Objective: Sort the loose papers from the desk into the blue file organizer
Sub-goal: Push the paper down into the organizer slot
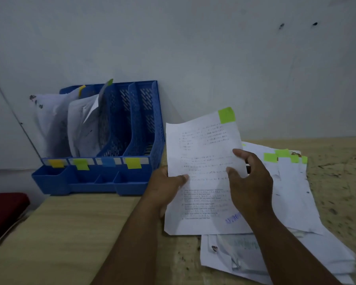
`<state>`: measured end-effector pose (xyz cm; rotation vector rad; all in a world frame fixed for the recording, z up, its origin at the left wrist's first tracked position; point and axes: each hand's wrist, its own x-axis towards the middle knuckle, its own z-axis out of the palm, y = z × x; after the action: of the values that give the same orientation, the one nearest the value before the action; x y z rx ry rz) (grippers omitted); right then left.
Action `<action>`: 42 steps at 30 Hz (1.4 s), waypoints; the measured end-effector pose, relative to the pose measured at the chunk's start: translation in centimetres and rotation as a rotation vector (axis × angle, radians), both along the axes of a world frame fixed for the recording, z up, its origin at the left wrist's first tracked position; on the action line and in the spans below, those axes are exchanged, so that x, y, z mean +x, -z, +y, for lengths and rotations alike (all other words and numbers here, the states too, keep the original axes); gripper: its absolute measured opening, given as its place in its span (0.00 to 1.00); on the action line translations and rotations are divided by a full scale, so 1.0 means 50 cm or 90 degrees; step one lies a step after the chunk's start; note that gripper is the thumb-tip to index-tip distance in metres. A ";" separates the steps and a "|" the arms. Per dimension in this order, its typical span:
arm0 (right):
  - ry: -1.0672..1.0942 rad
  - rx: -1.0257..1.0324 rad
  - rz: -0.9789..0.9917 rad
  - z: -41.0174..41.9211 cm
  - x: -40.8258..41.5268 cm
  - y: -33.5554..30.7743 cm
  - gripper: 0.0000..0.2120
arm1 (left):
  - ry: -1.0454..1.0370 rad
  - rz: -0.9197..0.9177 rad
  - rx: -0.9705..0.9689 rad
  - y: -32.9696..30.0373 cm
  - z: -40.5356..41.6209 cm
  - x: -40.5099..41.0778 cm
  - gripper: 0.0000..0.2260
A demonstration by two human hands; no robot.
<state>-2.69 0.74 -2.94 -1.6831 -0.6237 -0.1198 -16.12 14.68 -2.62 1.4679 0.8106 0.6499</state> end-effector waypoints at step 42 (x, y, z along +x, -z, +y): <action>-0.304 -0.103 -0.116 0.276 -0.147 -0.152 0.20 | -0.609 0.030 0.471 -0.198 0.297 -0.188 0.09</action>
<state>-10.02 14.53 4.65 -1.6420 -1.1819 0.1241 -25.53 29.54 7.26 1.6891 1.4118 1.7803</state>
